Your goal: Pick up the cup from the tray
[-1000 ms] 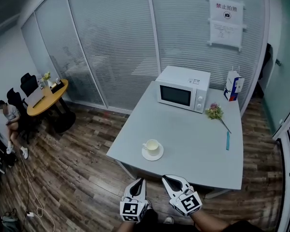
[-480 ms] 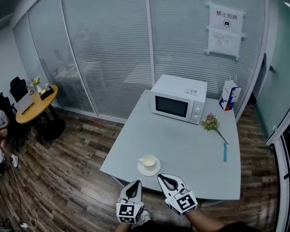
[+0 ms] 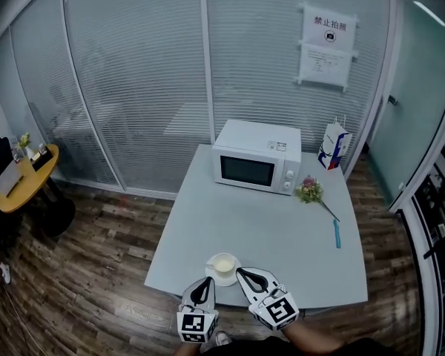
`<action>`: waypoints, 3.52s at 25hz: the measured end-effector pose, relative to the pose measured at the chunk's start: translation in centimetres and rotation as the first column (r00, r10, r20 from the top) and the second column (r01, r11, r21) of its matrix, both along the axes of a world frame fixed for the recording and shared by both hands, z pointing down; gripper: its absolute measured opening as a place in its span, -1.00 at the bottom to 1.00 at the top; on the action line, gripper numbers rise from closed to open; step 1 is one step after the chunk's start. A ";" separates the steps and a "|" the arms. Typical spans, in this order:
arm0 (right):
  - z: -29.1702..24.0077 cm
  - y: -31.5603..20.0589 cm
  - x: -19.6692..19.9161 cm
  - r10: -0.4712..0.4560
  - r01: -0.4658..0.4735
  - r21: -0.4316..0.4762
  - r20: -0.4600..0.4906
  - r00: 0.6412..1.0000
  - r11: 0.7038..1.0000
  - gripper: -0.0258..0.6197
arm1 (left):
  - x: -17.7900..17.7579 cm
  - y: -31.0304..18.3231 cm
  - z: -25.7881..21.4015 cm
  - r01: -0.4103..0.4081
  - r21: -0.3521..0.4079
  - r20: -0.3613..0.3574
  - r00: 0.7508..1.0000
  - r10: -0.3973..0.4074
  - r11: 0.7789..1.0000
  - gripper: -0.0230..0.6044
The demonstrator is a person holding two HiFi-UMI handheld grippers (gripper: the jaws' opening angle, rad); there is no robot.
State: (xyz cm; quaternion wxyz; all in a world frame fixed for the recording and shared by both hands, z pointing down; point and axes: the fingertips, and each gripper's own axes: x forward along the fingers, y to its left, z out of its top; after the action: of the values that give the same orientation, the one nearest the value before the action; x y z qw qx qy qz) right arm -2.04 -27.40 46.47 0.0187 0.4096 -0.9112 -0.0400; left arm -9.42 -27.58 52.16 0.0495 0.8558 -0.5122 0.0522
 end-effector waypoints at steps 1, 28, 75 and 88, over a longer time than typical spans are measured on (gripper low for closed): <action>0.0 -0.4 0.0 0.015 -0.015 0.000 -0.002 1.000 1.000 -0.95 | 0.0 -0.4 0.1 -0.015 -0.001 0.005 1.000 0.015 1.000 -0.92; 10.7 -5.4 2.8 0.083 -0.084 -0.255 -0.012 0.996 0.963 -0.95 | 2.9 -5.3 11.7 -0.057 -0.187 0.061 0.996 0.070 0.981 -0.26; 13.6 -7.9 4.9 0.060 -0.064 -0.293 -0.023 0.998 0.954 -0.95 | 5.8 -10.6 14.7 -0.076 -0.229 0.157 0.981 0.114 0.970 0.43; 5.8 -7.3 3.1 0.088 -0.085 -0.133 0.011 0.996 0.987 -0.95 | 4.3 -8.8 4.9 -0.125 -0.066 0.111 0.985 0.131 0.990 0.43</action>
State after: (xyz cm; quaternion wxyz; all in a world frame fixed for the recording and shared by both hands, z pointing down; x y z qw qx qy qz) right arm 1.03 -34.74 52.23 0.0397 0.4469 -0.8933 0.0251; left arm -5.11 -36.38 57.06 0.0418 0.8807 -0.4564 0.1195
